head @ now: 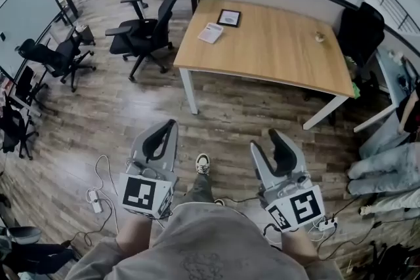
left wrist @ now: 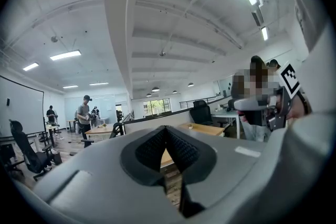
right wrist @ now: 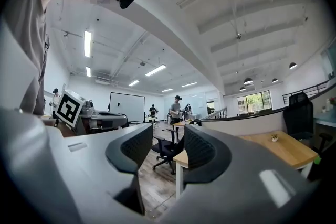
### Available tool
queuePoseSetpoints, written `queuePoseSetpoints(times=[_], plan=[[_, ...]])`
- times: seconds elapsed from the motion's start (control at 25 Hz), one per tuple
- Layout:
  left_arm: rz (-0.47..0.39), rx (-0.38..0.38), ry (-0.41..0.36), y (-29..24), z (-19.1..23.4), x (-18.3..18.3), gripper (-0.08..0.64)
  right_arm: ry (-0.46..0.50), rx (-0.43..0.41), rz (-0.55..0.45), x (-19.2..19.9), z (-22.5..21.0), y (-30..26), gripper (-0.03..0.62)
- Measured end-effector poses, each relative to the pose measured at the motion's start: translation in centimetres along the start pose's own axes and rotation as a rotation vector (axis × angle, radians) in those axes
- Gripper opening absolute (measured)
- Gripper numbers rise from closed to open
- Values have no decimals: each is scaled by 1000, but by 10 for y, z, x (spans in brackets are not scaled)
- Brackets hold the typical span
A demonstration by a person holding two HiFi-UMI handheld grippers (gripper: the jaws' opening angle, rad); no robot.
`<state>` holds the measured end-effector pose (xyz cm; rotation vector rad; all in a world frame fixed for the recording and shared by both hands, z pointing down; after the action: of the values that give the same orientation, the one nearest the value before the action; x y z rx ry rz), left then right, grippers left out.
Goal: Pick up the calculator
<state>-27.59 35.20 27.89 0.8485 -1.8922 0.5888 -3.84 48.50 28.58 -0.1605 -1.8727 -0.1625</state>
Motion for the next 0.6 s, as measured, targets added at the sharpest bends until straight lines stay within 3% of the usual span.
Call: queuePoseSetpoints(times=[0.6], plan=[[20, 32, 15, -116, 75, 31, 2, -15, 42, 54, -14, -69, -126, 167]])
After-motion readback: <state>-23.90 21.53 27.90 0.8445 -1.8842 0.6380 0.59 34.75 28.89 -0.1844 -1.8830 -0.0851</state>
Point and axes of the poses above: the fingertips, and each gripper's own axes: y backward along the fingers, z to its left, x out of its underside, the point moved 9 cm from there along y, backward along the fingers, and after that the axes turned 15 degrees about -y, right-handed, at the moved point
